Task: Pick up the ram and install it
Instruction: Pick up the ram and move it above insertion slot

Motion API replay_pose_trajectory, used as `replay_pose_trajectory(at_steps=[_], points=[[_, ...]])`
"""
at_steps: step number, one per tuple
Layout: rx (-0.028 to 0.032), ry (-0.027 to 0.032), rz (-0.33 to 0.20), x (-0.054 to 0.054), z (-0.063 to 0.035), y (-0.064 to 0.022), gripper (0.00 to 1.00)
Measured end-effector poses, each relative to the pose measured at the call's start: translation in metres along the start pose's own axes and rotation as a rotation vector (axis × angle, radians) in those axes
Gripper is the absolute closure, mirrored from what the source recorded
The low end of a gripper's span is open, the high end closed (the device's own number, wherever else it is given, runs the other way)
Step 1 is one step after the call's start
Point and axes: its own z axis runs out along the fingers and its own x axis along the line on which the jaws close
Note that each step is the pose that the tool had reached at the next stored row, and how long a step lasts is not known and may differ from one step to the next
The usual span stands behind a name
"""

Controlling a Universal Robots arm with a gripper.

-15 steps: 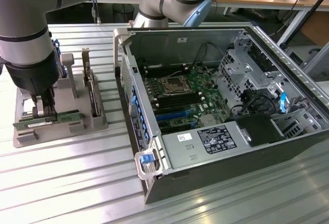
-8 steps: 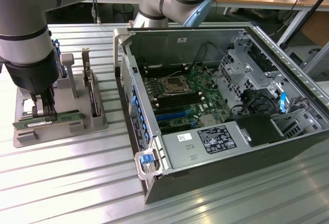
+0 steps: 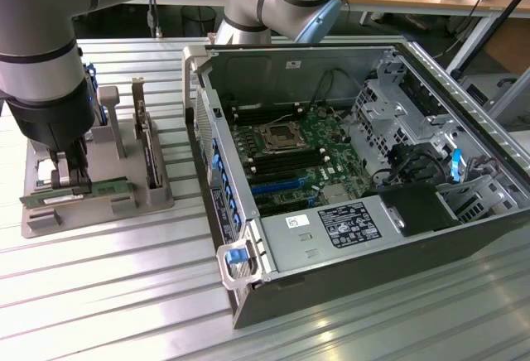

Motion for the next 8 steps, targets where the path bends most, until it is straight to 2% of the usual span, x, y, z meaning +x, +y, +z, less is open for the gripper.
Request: replay_pose_trajectory(at_steps=[8], points=[[-0.0001,0.0,0.0,0.0001,-0.0028,0.0001,0.88]])
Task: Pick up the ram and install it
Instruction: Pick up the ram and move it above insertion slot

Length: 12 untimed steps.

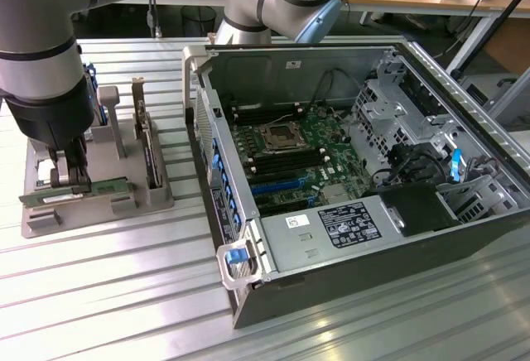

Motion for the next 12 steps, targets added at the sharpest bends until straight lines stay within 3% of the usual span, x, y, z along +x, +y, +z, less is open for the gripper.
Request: replay_pose_trajectory(at_steps=[12], points=[[0.0001,-0.0001,0.0,0.0003,-0.0081,0.0002,0.88]])
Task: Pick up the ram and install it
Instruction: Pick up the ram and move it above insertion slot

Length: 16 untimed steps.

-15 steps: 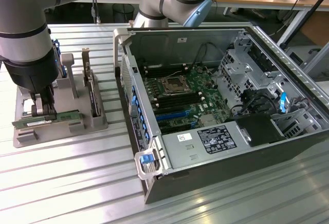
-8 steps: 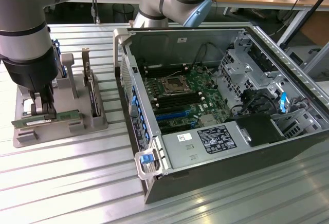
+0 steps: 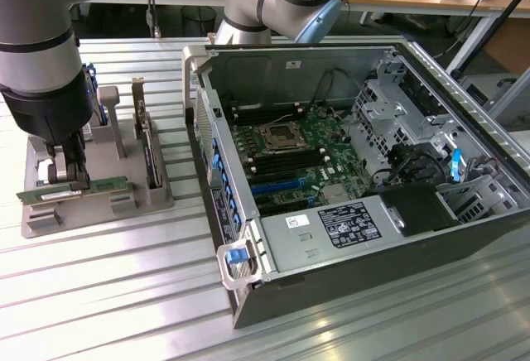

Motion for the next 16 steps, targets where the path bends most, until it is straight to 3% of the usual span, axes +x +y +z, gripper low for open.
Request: replay_pose_trajectory(at_steps=[16], points=[[-0.0001,0.0,0.0,0.0003,-0.0058,0.0001,0.88]])
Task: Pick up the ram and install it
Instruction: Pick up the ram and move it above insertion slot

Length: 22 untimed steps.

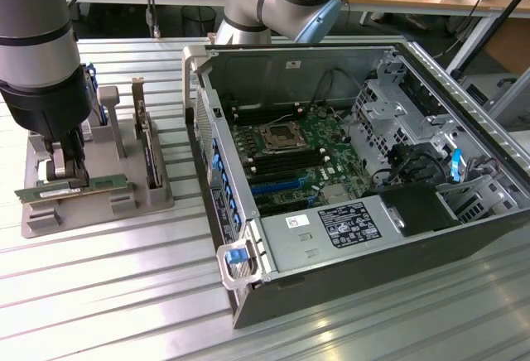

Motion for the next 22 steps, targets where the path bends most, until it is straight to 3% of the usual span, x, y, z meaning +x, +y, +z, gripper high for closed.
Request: replay_pose_trajectory(at_steps=[22], points=[[0.0,0.0,0.0,0.0003,-0.0082,0.0002,0.88]])
